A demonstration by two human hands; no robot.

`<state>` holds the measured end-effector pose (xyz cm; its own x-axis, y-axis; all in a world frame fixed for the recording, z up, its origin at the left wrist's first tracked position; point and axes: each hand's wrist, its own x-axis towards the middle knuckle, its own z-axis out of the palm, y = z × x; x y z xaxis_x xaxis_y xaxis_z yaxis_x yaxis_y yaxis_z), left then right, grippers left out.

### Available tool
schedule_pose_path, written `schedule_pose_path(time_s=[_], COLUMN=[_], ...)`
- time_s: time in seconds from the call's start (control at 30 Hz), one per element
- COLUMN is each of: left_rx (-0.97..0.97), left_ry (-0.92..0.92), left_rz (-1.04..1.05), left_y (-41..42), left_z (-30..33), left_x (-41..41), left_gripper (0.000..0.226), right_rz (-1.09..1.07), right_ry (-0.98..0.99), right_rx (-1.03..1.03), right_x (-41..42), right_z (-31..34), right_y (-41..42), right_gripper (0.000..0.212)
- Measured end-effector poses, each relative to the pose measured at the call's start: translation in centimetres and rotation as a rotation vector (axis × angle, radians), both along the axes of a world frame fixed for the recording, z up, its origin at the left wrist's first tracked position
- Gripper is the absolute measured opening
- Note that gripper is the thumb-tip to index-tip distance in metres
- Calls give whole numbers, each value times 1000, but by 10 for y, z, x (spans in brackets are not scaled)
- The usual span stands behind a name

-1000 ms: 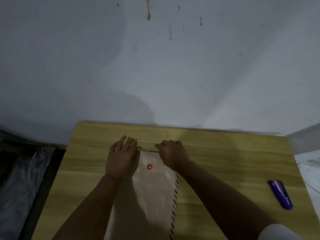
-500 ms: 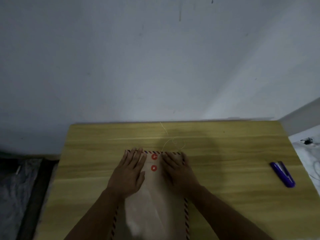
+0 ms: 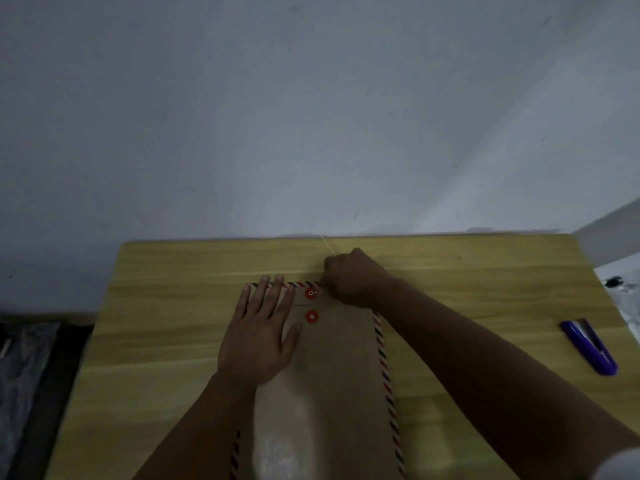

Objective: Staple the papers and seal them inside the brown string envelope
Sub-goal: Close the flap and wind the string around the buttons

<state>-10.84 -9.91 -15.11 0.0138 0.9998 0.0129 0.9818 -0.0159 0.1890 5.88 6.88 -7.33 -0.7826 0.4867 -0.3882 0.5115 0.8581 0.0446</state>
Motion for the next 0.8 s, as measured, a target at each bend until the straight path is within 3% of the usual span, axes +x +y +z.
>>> schedule_pose_path(time_s=[0.17, 0.33, 0.4, 0.5, 0.63, 0.7, 0.8], left_rx=[21, 28, 29, 18, 24, 24, 27], left_ry=[-28, -13, -18, -2, -10, -17, -19], left_rz=[1, 1, -1, 3, 6, 10, 10], left_y=[0, 0, 1, 0, -1, -1, 0], left_z=[-1, -2, -3, -3, -2, -2, -2], left_x=[-1, -1, -2, -2, -2, -2, -2], left_gripper=[66, 65, 65, 65, 66, 65, 65], right_rz=[185, 134, 39, -277, -485, -466, -270], right_ry=[-32, 1, 118, 429, 584, 560, 304], right_rx=[153, 120, 20, -282, -491, -464, -255], right_x=[-14, -5, 2, 10, 9, 8, 6], right_z=[-4, -3, 2, 5, 3, 4, 3], right_y=[-1, 0, 2, 2, -7, -9, -8], right_gripper=[21, 25, 23, 18, 12, 8, 22])
